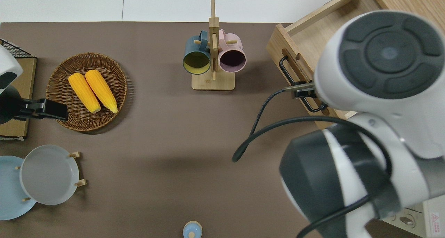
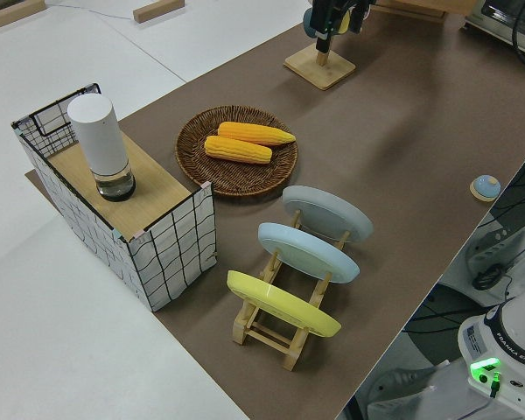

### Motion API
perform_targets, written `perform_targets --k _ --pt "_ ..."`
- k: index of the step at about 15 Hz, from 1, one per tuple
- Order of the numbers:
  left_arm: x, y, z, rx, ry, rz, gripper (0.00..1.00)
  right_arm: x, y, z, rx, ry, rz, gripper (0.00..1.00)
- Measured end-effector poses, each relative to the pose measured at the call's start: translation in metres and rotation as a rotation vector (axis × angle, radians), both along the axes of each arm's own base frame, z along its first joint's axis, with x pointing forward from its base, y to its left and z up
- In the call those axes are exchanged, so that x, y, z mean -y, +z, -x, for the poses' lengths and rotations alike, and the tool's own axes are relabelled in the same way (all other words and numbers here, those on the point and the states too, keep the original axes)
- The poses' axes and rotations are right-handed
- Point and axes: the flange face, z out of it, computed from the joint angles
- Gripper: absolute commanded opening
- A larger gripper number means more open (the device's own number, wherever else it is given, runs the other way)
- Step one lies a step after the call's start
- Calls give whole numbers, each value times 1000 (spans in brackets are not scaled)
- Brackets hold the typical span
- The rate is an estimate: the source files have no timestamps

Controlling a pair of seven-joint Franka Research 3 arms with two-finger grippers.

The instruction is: Slide drawer open with right arm

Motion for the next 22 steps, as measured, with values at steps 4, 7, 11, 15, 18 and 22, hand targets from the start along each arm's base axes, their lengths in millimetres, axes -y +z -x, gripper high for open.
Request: perform_targets --k 4,7,11,15,18,22 --pt "0 0 0 0 0 0 993 74 1 -18 -71 -52 -202 985" --pt "0 0 0 0 0 0 993 144 -1 -30 -98 -53 -303 985" --pt "0 0 0 0 0 0 993 174 -15 -35 -129 -49 -332 985" --pt "0 0 0 0 0 0 993 176 -27 -36 -147 -53 -331 987" --pt "0 0 0 0 0 0 993 178 -30 -36 -152 -56 -327 987" --pt "0 0 0 0 0 0 993 181 -35 -38 -158 -61 -315 987"
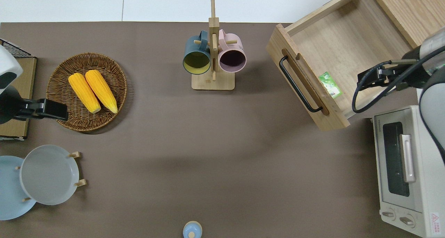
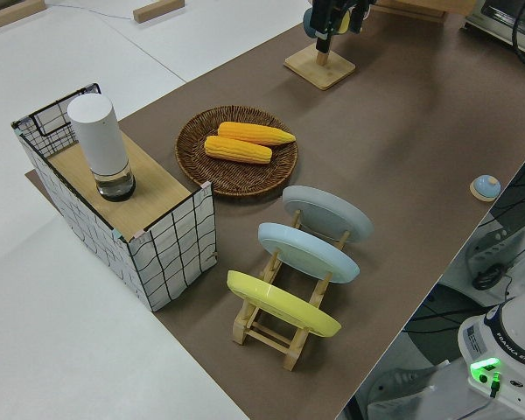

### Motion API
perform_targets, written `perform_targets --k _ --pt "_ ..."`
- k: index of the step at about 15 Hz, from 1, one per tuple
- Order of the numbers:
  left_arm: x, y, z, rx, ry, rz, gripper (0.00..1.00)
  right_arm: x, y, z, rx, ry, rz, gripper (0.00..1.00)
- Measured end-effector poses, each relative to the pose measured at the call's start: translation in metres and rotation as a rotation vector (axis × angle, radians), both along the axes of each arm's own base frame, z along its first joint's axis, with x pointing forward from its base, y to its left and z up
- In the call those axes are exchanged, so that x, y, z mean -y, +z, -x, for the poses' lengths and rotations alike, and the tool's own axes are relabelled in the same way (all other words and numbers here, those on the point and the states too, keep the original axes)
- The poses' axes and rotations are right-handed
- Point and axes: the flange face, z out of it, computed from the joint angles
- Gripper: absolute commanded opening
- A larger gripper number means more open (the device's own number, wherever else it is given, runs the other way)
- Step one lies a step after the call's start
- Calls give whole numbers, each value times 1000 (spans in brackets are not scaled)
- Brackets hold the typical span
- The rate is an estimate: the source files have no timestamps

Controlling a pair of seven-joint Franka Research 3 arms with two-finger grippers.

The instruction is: Slide drawer open with right arm

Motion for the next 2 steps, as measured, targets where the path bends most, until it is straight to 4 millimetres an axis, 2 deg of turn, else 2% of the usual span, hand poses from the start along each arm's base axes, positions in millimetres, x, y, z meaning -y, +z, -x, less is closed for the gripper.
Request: perform_targets --k 2 --pt "0 0 0 0 0 0 993 1 -2 -1 0 -2 0 987"
